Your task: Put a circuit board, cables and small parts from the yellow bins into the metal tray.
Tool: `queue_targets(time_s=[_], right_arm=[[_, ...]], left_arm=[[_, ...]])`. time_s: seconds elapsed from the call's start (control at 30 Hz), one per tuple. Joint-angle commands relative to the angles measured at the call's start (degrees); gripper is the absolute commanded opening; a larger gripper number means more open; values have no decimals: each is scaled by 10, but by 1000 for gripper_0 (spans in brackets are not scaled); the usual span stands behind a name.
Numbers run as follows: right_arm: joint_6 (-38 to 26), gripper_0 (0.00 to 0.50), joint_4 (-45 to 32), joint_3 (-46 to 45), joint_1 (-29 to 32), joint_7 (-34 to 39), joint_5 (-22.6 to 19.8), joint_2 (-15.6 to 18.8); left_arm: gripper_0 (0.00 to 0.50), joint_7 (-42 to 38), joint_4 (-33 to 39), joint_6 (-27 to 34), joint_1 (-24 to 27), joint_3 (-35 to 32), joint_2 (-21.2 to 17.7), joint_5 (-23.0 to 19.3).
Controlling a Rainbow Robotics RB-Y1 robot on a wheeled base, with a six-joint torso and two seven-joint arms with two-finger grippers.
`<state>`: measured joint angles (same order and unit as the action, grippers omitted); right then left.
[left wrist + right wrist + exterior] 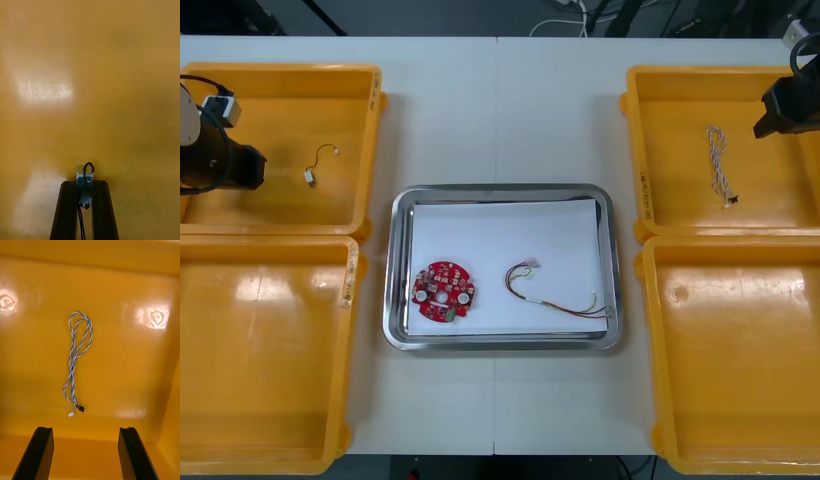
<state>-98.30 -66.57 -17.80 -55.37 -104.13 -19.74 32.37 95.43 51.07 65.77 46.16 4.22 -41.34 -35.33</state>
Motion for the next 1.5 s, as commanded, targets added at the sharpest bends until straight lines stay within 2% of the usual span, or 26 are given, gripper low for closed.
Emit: queue_targets(time_s=[0.03, 0.3, 0.5, 0.73, 1.0, 1.3, 1.5], right_arm=[[38, 500, 13, -14, -33, 23, 7, -4], [114, 500, 97, -7, -62, 27, 6, -14], [184, 500, 167, -1, -77, 23, 7, -20], [222, 500, 196, 7, -77, 21, 15, -31], [260, 500, 243, 15, -77, 20, 20, -39], [276, 500, 275, 22, -75, 22, 20, -42], [294, 500, 291, 22, -71, 20, 20, -47]], left_arm=[[0, 57, 36, 54, 25, -40, -12, 12], [0, 55, 105, 160, 23, -83, -12, 38], [0, 49, 199, 248, -1, -110, -12, 56], [0, 33, 304, 338, -28, -117, -7, 83], [0, -50, 453, 438, -66, -118, 10, 84], [0, -135, 561, 442, -87, -118, 42, 71], [0, -170, 580, 442, -86, -101, 74, 71]])
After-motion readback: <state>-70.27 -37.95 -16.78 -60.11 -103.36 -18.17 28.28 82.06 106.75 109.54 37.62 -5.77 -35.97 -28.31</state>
